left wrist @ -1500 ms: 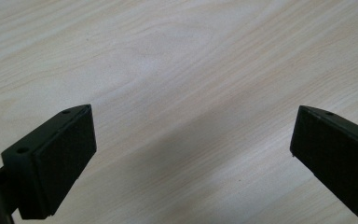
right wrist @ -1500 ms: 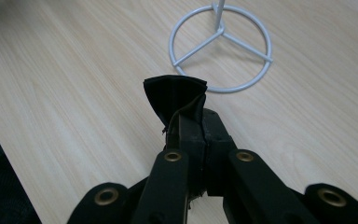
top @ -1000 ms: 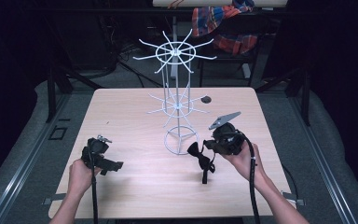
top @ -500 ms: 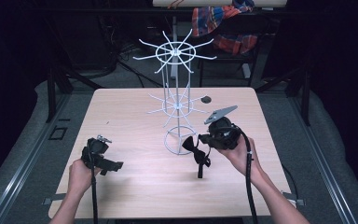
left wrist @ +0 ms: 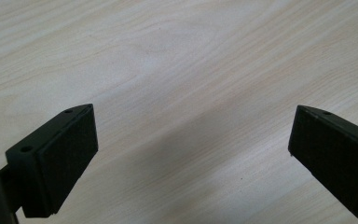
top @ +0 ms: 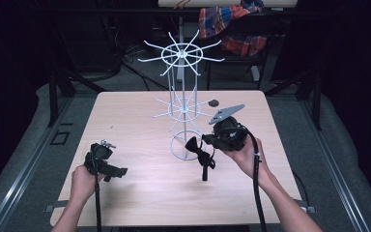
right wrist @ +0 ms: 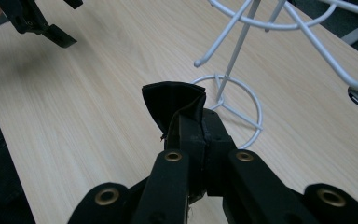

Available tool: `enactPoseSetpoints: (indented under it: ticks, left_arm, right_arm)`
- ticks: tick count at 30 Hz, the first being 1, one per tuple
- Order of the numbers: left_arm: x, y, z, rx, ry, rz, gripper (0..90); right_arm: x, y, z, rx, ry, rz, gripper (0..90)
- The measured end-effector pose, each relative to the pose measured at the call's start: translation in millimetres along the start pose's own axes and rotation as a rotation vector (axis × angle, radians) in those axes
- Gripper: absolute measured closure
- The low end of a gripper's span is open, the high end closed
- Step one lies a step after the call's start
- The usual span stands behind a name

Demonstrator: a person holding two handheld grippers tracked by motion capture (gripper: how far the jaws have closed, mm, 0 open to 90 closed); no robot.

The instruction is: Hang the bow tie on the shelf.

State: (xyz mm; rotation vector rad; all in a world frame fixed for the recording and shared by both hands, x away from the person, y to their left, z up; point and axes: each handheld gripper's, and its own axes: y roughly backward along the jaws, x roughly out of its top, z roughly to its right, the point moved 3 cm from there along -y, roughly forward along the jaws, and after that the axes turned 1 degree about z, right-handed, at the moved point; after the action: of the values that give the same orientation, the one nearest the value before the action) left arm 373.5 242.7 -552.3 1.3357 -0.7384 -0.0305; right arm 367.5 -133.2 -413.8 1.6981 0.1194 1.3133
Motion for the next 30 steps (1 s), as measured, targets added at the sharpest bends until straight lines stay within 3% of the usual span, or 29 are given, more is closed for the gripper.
enactPoseSetpoints:
  ticks: [15,30]
  left_arm:
    - [-2.9,2.5,-1.8,-0.004,0.001,-0.009,0.9]
    - [-3.6,2.2,-2.0,0.000,0.004,-0.009,1.0]
  right_arm:
    - [21.7,13.6,-10.2,0.007,0.047,0.063,89.7]
    - [32.6,10.2,1.5,-0.001,0.044,0.091,89.7]
